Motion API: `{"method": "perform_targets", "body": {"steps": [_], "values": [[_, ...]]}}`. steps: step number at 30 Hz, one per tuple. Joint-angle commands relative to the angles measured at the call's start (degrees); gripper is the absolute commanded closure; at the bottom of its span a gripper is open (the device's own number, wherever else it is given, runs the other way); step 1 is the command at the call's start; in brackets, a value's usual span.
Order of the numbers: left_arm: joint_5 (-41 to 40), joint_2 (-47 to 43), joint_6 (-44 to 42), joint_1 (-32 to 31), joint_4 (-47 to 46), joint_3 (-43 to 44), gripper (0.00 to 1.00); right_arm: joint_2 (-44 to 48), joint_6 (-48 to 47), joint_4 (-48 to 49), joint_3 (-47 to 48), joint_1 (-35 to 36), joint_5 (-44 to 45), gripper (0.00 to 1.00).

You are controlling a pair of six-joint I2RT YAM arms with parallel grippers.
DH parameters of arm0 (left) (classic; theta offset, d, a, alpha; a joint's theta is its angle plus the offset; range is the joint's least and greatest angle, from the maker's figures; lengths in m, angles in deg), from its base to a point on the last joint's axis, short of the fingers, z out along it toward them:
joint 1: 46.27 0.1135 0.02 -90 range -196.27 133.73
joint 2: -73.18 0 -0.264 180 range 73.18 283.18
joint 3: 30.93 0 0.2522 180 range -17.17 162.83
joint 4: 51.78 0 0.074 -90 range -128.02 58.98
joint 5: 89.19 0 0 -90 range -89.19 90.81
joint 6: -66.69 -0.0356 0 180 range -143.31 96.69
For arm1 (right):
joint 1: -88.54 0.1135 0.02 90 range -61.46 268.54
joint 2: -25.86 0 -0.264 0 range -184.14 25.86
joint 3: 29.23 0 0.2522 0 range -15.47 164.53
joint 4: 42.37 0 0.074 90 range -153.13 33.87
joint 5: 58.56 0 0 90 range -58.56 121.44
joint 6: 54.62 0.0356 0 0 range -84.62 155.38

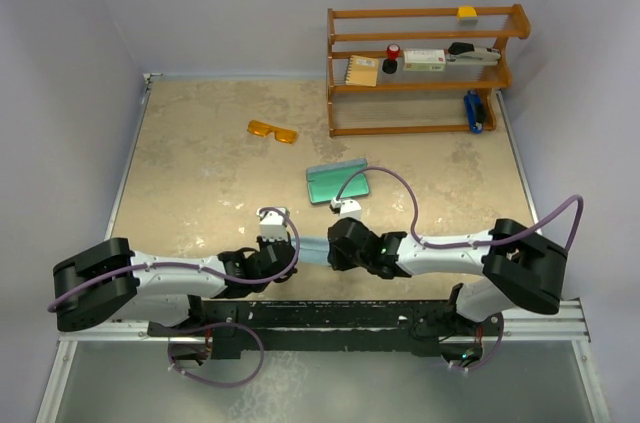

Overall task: Organize the sunglasses
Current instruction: Pick up the glasses cleaning cloth from the center of the board.

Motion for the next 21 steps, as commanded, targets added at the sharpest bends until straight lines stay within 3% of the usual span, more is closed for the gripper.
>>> {"method": "perform_targets", "body": {"steps": [1, 7, 21], "values": [[0.65, 0.02, -0.46, -0.39, -0.89, -0.90, 1.00, -1.71, 1.41, -1.43, 0.65, 0.69, 0.97, 0.80], [0.35, -0.21, -0.20, -0.39, -1.01, -1.22, 1.00, -1.23, 1.71, -1.45, 0.26, 0.89, 1.59, 1.00], [-0.32, 3.00, -2.27, -0.35, -3.56, 2.52, 1.00, 2.57, -1.08, -4.92, 2.67, 0.86, 2.21, 1.00]]}}
